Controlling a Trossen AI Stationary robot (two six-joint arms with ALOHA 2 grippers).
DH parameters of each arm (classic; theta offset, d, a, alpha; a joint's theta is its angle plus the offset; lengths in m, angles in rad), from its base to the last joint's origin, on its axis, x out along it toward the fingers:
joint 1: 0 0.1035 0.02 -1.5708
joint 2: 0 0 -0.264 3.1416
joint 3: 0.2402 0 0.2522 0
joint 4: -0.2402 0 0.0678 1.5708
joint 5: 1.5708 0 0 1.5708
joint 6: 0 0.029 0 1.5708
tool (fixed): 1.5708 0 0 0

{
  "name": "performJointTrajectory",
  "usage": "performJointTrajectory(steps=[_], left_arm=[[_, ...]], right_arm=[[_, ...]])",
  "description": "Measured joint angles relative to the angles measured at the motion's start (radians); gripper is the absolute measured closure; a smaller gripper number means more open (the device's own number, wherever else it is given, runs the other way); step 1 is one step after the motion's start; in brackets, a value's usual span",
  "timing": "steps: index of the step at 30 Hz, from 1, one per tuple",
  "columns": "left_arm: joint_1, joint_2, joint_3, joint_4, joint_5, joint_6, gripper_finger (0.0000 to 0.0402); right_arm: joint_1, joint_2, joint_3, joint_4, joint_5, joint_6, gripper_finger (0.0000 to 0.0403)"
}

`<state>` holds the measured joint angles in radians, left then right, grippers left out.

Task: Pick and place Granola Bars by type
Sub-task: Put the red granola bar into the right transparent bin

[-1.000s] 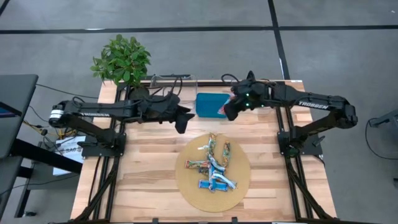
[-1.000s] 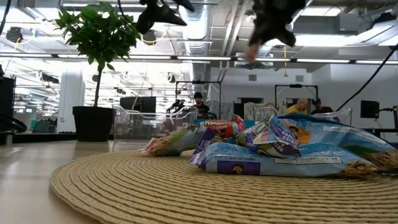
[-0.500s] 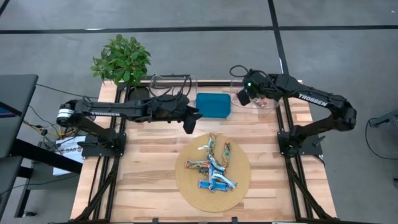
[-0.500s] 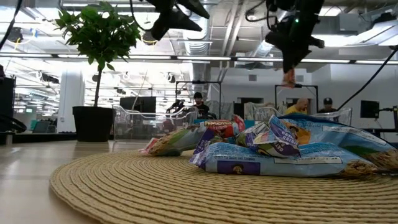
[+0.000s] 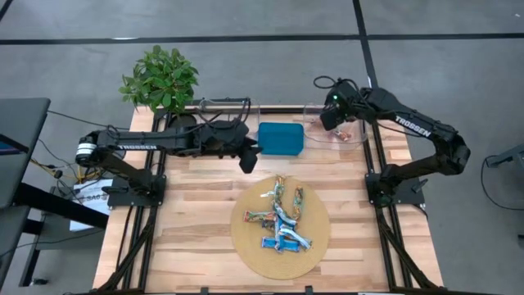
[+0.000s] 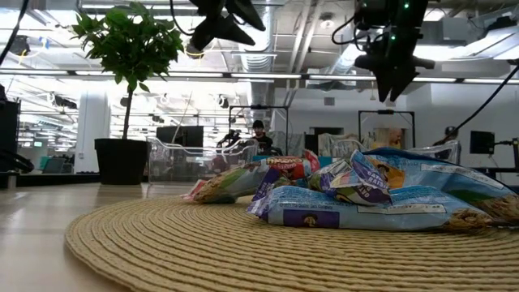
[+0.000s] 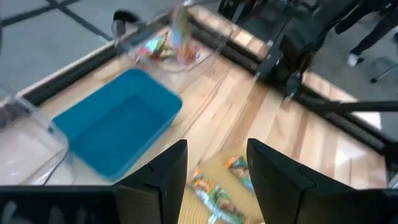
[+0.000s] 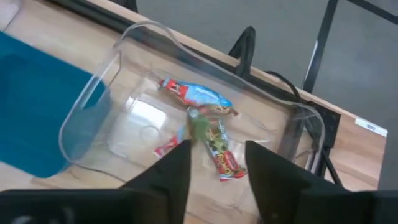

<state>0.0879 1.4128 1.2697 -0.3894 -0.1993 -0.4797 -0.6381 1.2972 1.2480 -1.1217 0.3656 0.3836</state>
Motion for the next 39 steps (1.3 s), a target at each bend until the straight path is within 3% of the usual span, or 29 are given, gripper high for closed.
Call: performJointTrajectory(steps=[9,17,23,29,39], left_arm=[[0.000,0.000,0.000,-0.010,0.013,-0.011,0.0244],[-0.048,0.000,0.000,-0.030,0.169,0.034,0.0244],[-0.154,0.023,-0.002,-0.184,0.204,0.060,0.0244],[-0.259,0.154,-0.009,-0.267,0.183,0.137,0.0244],[-0.333,0.407,-0.009,-0.156,0.149,0.200,0.0244]], right_arm=[[0.032,-0.001,0.000,0.064,-0.038,0.000,0.0177],[0.233,-0.082,0.000,0.236,-0.260,-0.051,0.0172],[0.468,-0.141,0.000,0.207,-0.251,-0.017,0.0177],[0.643,-0.135,0.000,0.203,-0.157,0.048,0.0179],[0.738,-0.097,-0.002,0.182,-0.125,0.109,0.0179]])
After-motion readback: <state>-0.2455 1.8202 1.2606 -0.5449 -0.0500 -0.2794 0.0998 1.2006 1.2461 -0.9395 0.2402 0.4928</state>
